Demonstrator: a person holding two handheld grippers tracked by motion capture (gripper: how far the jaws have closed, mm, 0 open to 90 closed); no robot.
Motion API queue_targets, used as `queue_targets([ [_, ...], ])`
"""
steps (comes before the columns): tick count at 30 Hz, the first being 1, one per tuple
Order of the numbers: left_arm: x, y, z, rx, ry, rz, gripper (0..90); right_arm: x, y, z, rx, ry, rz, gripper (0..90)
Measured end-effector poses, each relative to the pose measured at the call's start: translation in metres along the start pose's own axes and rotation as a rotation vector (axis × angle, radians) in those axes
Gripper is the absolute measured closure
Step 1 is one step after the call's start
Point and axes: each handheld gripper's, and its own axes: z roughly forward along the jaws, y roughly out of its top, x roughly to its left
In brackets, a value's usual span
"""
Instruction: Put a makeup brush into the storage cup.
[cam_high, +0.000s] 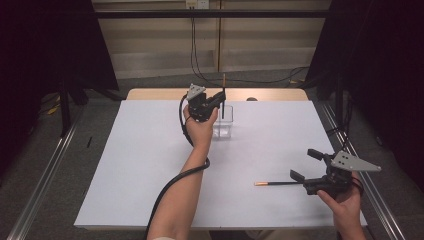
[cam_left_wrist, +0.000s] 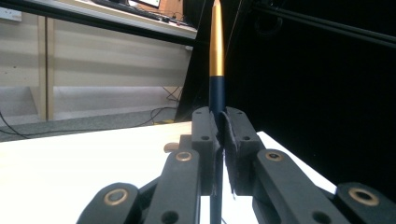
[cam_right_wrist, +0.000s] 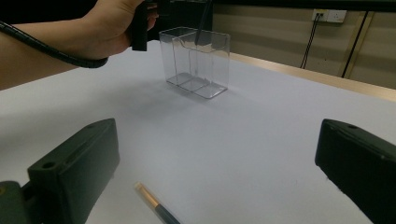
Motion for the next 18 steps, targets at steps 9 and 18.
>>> queue_targets([
  [9, -0.0013, -0.0013, 0.0009, 0.006, 0.002, 0.014, 83.5, -0.0006, -0.0001, -0.0001, -0.003, 0.001, 0.001, 0.0],
  [18, -0.0012, -0.0032, 0.0018, 0.009, 0.007, 0.02, 83.5, 0.0003, 0.0, 0.0007, 0.0, 0.005, -0.002, 0.0],
])
